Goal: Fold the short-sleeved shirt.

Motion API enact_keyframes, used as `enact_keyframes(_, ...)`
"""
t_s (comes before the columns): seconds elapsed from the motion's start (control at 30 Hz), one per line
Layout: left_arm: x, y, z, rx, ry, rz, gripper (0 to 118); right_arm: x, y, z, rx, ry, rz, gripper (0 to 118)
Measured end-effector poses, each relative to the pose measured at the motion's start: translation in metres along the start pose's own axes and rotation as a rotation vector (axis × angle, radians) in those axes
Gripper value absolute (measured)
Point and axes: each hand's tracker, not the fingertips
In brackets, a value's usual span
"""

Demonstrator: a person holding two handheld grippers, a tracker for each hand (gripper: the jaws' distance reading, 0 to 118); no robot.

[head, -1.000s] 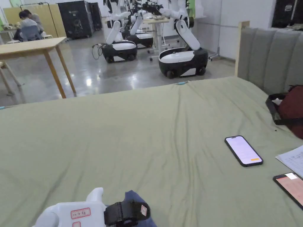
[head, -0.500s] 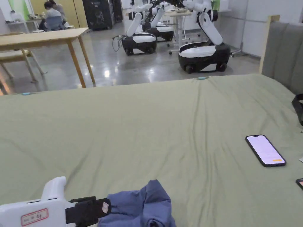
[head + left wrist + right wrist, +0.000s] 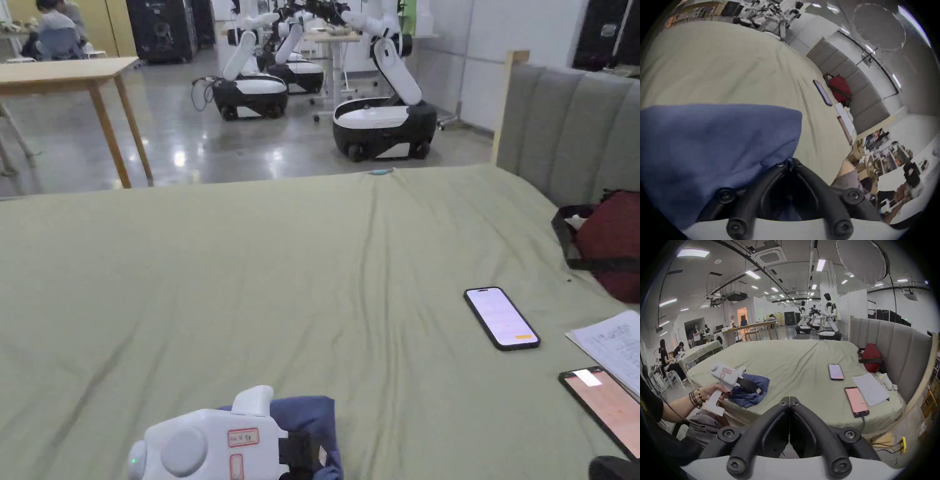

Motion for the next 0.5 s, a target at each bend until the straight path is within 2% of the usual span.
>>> enact_keyframes(0.1,0.005,-0.012,0.048,0.116,-0.042,-0.023,5,-0.024,0.01,-0.043,0.017,0.16,0.008,1)
enact_keyframes(0.2,-0.005,-0.03,0.11,0.207,-0.021,-0.021,5,-0.063,0.026,-0.114,0.007,0.3,0.037,1)
enact_keyframes(0.3,-0.03,-0.046,0.154,0.251,0.027,0.016,5,-0.094,0.025,-0.197,-0.06,0.41,-0.006,1)
enact_keyframes(0.4,-0.052,-0.06,0.178,0.282,0.066,0.027,5,-0.115,0.005,-0.274,-0.208,0.403,-0.059,1)
enact_keyframes(0.47,-0.066,-0.065,0.183,0.294,0.069,0.093,7,-0.118,-0.019,-0.305,-0.314,0.325,-0.093,0)
enact_keyframes(0.5,-0.073,-0.067,0.183,0.296,0.051,0.119,12,-0.116,-0.034,-0.318,-0.384,0.275,-0.105,0)
